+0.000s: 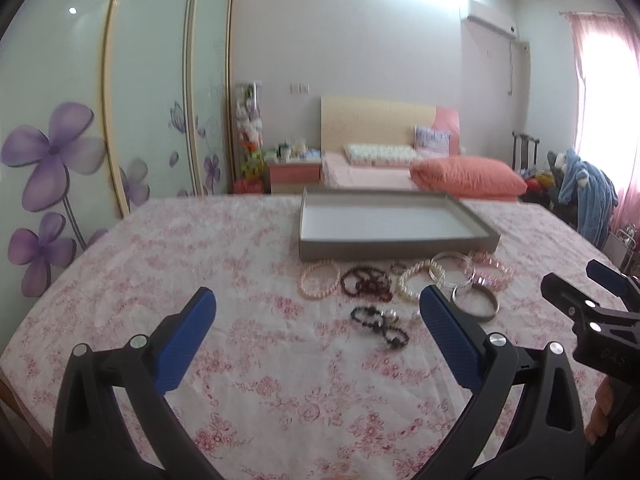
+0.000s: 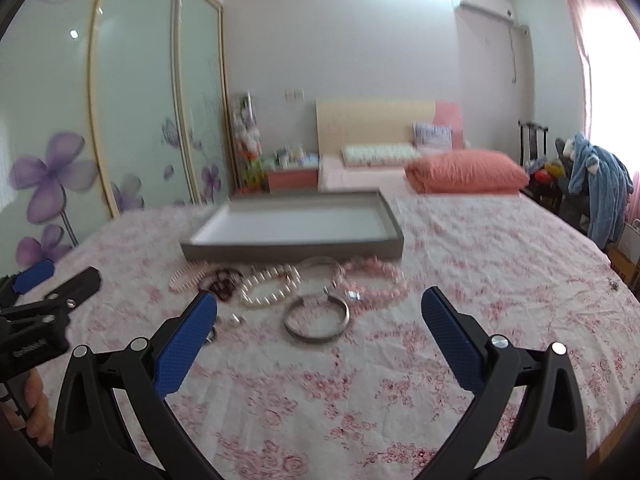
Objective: Organize jewelry
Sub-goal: 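Grasp the silver cuff bangle with the right tool while the left tool grasps the black bead bracelet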
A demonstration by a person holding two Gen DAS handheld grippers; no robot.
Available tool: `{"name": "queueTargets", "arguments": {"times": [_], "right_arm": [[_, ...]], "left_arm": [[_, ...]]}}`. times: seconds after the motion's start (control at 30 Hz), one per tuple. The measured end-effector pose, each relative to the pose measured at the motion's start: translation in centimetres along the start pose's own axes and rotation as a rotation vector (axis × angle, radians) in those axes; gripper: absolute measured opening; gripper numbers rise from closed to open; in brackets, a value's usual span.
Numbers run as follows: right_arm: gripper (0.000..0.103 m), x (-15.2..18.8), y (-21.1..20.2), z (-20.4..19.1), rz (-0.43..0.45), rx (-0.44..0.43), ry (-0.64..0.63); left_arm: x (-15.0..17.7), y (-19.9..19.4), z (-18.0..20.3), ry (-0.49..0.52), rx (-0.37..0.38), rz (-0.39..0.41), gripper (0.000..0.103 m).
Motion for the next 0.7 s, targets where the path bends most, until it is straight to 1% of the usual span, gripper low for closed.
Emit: {"name": "queueTargets", "arguments": {"times": [0.07, 0.1, 0.13, 0.27, 0.4, 0.53, 0.57, 0.7], "right_arm": [[0.101, 0.0, 1.8, 0.4, -0.083, 0.007, -0.001], [0.101, 0.0, 2.3, 0.6, -0.106, 0.005, 0.001], [0.101, 0.1, 3.2, 0.7, -0.149, 0.001, 0.005], [0.101, 0.6, 6.5, 1.0, -0.309, 0.002, -0.004], [0.096, 1.5, 9.5, 0.4, -0.421, 0.006, -0.039], [0.087, 2.4, 11.6, 0.2, -0.496, 0.018, -0.047], [0.085, 2.3, 11.7, 0.2, -0.484, 0.032, -0.06], [0.082, 2.0, 12.3, -0.1, -0.49, 0.025, -0.065]], "left_arm": [[0.2, 1.0, -0.1, 0.004, 0.001, -0.037, 0.099], [0.4, 1.4, -0.6, 0.005, 0.004, -0.049, 0.099], [0.5, 1.9, -0.7, 0.01, 0.009, -0.071, 0.099], [0.5, 3.3, -0.7, 0.027, 0.02, -0.125, 0.099], [0.4, 4.4, -0.6, 0.041, 0.045, -0.166, 0.099], [0.5, 5.2, -0.4, 0.06, 0.045, -0.2, 0.099], [0.6, 5.4, -0.3, 0.063, 0.047, -0.208, 0.099], [0.7, 6.4, 0.1, 0.076, 0.057, -0.24, 0.099]]}}
Point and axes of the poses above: each gripper's, at about its wrist camera, not at the fingertips, and y roughly the way its jaws point, z to its right, x to its underside, the point moved 1 cm from there along y, roughly the way its jaws point, and after that the axes turned 1 degree about y, right-handed, at the moved point
